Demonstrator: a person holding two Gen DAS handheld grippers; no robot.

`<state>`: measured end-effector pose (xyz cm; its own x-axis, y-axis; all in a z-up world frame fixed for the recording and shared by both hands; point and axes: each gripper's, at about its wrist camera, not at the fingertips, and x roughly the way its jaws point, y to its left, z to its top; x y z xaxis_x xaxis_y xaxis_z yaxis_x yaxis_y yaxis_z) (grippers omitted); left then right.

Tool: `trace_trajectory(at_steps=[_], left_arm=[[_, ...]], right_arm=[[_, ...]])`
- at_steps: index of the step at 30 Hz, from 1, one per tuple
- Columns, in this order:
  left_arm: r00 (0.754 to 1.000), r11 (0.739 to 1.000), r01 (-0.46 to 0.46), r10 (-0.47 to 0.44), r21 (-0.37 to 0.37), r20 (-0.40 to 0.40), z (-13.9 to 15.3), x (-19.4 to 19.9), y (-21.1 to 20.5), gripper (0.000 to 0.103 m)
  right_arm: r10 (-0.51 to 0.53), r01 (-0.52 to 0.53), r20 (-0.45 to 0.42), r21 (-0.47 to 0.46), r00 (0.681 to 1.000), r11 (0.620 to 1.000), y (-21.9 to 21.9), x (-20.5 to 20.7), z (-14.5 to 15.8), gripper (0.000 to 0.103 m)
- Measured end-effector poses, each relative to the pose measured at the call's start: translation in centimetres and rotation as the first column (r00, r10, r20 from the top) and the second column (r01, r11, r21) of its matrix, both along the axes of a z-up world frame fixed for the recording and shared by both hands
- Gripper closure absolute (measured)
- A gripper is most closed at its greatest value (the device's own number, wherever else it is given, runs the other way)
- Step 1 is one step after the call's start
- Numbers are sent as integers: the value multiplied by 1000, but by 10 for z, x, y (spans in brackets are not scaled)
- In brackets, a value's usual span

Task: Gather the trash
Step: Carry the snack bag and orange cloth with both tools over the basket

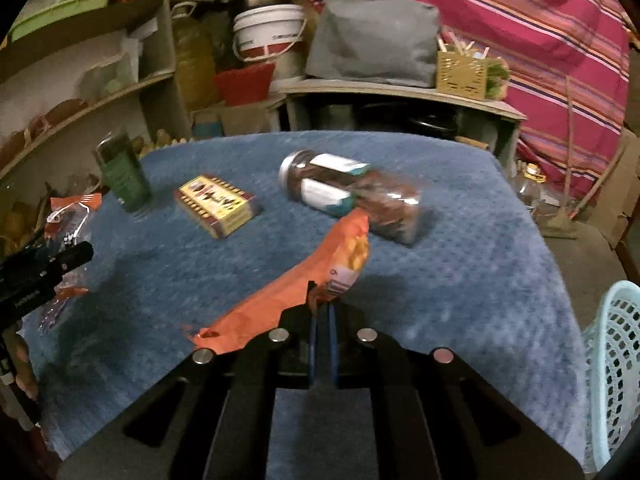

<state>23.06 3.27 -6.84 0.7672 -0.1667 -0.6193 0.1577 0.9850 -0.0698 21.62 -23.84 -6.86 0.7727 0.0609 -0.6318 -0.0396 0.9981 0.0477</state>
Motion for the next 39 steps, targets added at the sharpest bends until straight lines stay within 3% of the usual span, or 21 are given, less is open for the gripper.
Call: trace_trajectory(at_steps=[11,17,23,29,36,39], left_arm=[[999,999,44,-44,24,-20,-4,3,-45,56],[994,994,104,-105,27,36,19,-6,-89,56],[984,984,170,-172,44,52,35,-10,-149,56],[959,962,271,-272,27,85,52,-23,-228,56],[908,913,406,-408,37,100,55,-50,-327,56],[885,890,455,-456,40,89,48,-61,-364,56]], right_arm=[[-85,84,51,21,995,996,-65,-24,16,98],[-158,151,99,77,982,985,-109,-42,32,98],[-271,248,166,144,948,958,-169,-71,52,98],[-396,372,204,147,896,917,-229,-106,62,98],[-512,486,190,171,837,857,-299,-147,55,98],[-528,506,173,156,831,848,-314,-158,47,98]])
